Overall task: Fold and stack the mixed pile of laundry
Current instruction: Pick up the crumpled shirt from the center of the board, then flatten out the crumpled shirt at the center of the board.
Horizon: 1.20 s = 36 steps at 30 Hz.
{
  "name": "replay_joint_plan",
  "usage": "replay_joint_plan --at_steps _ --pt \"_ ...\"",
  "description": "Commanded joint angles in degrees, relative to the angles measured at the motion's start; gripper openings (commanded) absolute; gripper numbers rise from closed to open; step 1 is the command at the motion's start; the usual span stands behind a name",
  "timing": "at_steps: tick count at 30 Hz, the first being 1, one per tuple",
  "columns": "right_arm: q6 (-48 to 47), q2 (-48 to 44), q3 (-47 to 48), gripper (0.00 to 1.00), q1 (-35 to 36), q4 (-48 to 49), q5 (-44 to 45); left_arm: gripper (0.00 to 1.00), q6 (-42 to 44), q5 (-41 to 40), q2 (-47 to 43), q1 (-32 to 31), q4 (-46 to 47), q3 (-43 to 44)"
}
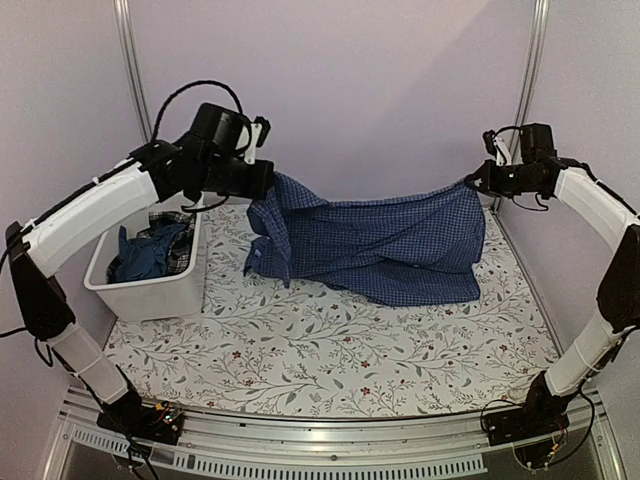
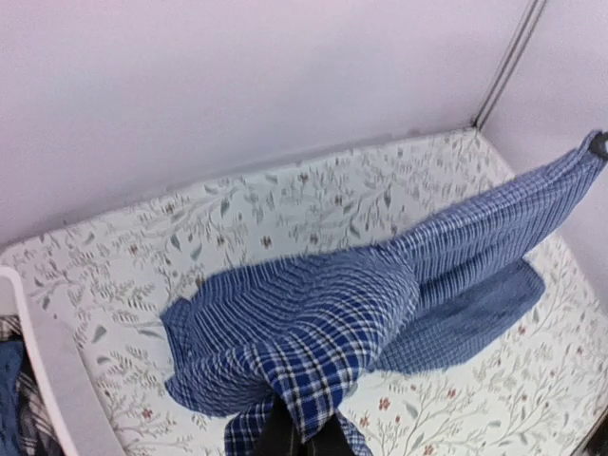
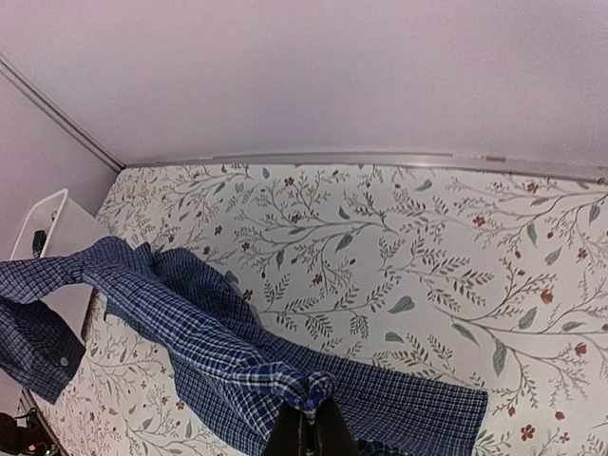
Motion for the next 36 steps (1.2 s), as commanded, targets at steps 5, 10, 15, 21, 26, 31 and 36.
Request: replay_joint_plan --at_steps 5,10,15,21,26,31,36 --pt "0.11 -9.59 17.13 0.0 0.05 -0.76 5.19 0.0 5.15 6.5 -12.71 4.11 9.39 7.62" --pt "-0.62 -15.79 18.9 0.0 0.05 -2.56 -2.66 0.0 3.95 13.25 -21.31 3.97 19.85 5.24" --pt "0.16 -19.69 22.75 0.0 0.07 -1.21 -10.82 0.0 3.95 16.85 -21.93 3.75 21.16 11.41" --pt "1.81 -17.87 23.86 0.0 0.04 0.64 -7.78 0.0 3.29 14.18 -17.37 3.75 19.14 17.3" --pt "2.45 -13.07 17.88 0.0 0.05 2.04 -0.62 0.0 0.82 8.7 -11.9 7.85 17.6 15.46" --pt "3.22 -1.7 20.44 0.0 0.05 2.59 5.03 0.0 -6.56 13.06 -0.36 15.19 17.57 16.36" --pt "5.69 13.72 40.43 0.0 -0.04 2.3 8.42 0.0 -9.28 18.53 17.08 21.61 19.66 36.14"
